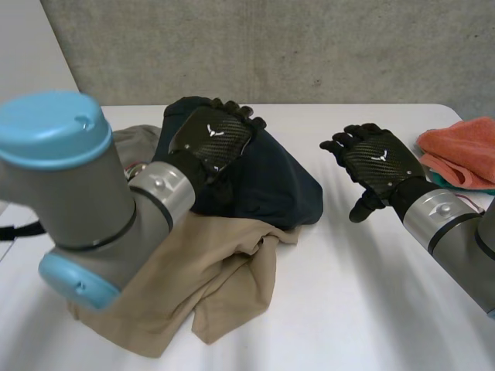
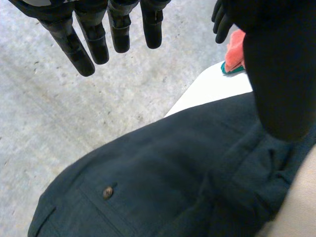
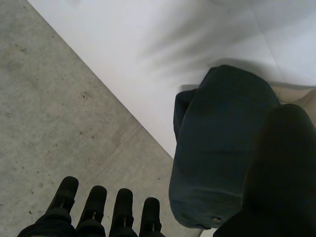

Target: Fold the laundry.

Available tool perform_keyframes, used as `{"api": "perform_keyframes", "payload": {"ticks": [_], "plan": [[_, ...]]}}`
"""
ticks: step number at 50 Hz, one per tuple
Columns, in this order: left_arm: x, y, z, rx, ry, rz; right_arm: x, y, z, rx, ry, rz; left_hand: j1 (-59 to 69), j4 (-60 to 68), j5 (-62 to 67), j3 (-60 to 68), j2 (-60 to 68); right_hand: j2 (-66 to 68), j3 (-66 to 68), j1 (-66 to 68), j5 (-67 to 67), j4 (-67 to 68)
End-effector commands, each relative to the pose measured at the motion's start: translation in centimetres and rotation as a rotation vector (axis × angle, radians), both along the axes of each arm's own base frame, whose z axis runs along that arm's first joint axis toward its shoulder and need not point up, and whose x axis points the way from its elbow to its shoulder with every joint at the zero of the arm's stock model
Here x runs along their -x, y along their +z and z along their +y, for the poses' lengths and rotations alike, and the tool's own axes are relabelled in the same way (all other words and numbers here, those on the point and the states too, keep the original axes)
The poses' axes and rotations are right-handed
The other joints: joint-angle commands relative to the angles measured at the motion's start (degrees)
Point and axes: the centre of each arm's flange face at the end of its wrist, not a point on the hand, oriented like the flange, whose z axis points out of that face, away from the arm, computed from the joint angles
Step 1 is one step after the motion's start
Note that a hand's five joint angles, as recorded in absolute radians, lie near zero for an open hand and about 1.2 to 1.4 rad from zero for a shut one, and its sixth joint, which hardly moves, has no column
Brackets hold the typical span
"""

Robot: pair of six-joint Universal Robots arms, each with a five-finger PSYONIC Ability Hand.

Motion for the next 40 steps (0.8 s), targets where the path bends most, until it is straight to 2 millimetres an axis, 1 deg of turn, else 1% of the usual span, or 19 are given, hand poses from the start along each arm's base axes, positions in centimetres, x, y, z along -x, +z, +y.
{"api": "perform_keyframes", "payload": {"ticks": [1,6,7,10,11,19,21,22,23,24,26,27,30,31,33,34,37,38,40], "plan": [[0.9,-0.9,-4.1,-0.006,-0.031,-0.039,0.0,-0.2,-0.3,0.001,-0.004,0.002,-1.86,-1.51,-2.44,-1.93,-1.69,-1.71,-1.83,-2.69,-2.3,-2.28],[2.0,-2.7,-7.0,0.008,-0.107,-0.074,0.1,-0.6,-0.6,-0.008,-0.011,0.007,-1.86,-1.51,-2.44,-1.93,-1.69,-1.71,-1.83,-2.69,-2.3,-2.28],[2.2,-3.4,-8.1,0.015,-0.12,-0.089,0.2,-0.6,-0.7,-0.009,-0.014,0.007,-1.86,-1.51,-2.44,-1.93,-1.69,-1.71,-1.83,-2.69,-2.3,-2.28],[2.5,-4.7,-9.5,0.02,-0.138,-0.113,0.4,-0.8,-0.8,-0.013,-0.022,0.01,-1.86,-1.51,-2.44,-1.93,-1.69,-1.71,-1.83,-2.69,-2.3,-2.28],[2.6,-5.8,-10.3,0.014,-0.144,-0.133,0.5,-0.9,-0.9,-0.016,-0.025,0.011,-1.86,-1.51,-2.44,-1.93,-1.69,-1.71,-1.83,-2.69,-2.3,-2.28],[2.5,-11.0,-13.5,0.042,-0.122,-0.226,0.6,-1.7,-1.2,-0.034,-0.031,0.023,-1.72,-1.37,-2.3,-1.79,-1.55,-1.71,-1.83,-2.69,-2.3,-2.28],[2.4,-11.6,-13.9,0.053,-0.108,-0.238,0.5,-1.8,-1.2,-0.036,-0.029,0.028,12.9,13.24,12.32,12.82,13.07,-1.71,-1.83,-2.69,-2.3,-2.28],[2.3,-11.6,-14.2,0.065,-0.098,-0.241,0.5,-1.9,-1.2,-0.035,-0.029,0.031,25.14,25.49,24.56,25.07,25.31,-1.71,-1.83,-2.69,-2.3,-2.28],[2.2,-11.2,-14.5,0.094,-0.074,-0.248,0.5,-2.0,-1.2,-0.031,-0.026,0.039,61.23,61.58,60.65,61.16,61.4,-1.71,-1.83,-2.69,-2.3,-2.28],[2.1,-10.8,-14.7,0.112,-0.056,-0.246,0.5,-2.0,-1.2,-0.031,-0.026,0.045,68.07,68.42,67.49,68.0,68.24,-1.71,-1.83,-2.69,-2.3,-2.28],[1.8,-9.2,-15.3,0.164,0.008,-0.233,0.4,-2.1,-1.2,-0.027,-0.025,0.054,68.14,68.49,67.56,68.07,68.31,-1.71,-1.83,-2.69,-2.3,-2.28],[1.2,-7.4,-16.0,0.212,0.091,-0.203,0.4,-2.1,-1.2,-0.021,-0.026,0.064,68.14,68.49,67.56,68.07,68.31,-1.71,-1.83,-2.69,-2.3,-2.28],[0.3,-4.1,-16.5,0.282,0.199,-0.111,0.4,-2.2,-1.2,-0.013,-0.025,0.077,68.14,68.49,67.56,68.07,68.31,-1.71,-1.83,-2.69,-2.3,-2.28],[-0.3,-1.9,-16.8,0.33,0.247,-0.027,0.4,-2.3,-1.2,-0.014,-0.027,0.079,68.14,68.49,67.56,68.07,68.31,-1.71,-1.83,-2.69,-2.3,-2.28],[-0.9,0.5,-16.9,0.385,0.267,0.061,0.3,-2.3,-1.1,-0.012,-0.021,0.083,68.14,68.49,67.56,68.07,68.31,-1.71,-1.83,-2.69,-2.3,-2.28],[-1.7,2.4,-17.1,0.437,0.285,0.128,0.2,-2.4,-1.0,-0.012,-0.019,0.088,68.14,68.49,67.56,68.07,68.31,-1.71,-1.83,-2.69,-2.3,-2.28],[-3.7,4.6,-17.9,0.501,0.345,0.169,0.0,-2.7,-0.8,-0.022,-0.01,0.094,68.14,68.49,67.56,68.07,68.31,-1.71,-1.83,-2.69,-2.3,-2.28],[-5.4,5.6,-18.8,0.533,0.408,0.169,-0.1,-2.7,-0.6,-0.024,-0.007,0.096,68.14,68.49,67.56,68.07,68.31,-1.71,-1.83,-2.69,-2.3,-2.28],[-7.3,6.9,-19.7,0.559,0.483,0.176,-0.2,-2.7,-0.6,-0.023,-0.005,0.098,68.14,68.49,67.56,68.07,68.31,-1.71,-1.83,-2.69,-2.3,-2.28]]}}
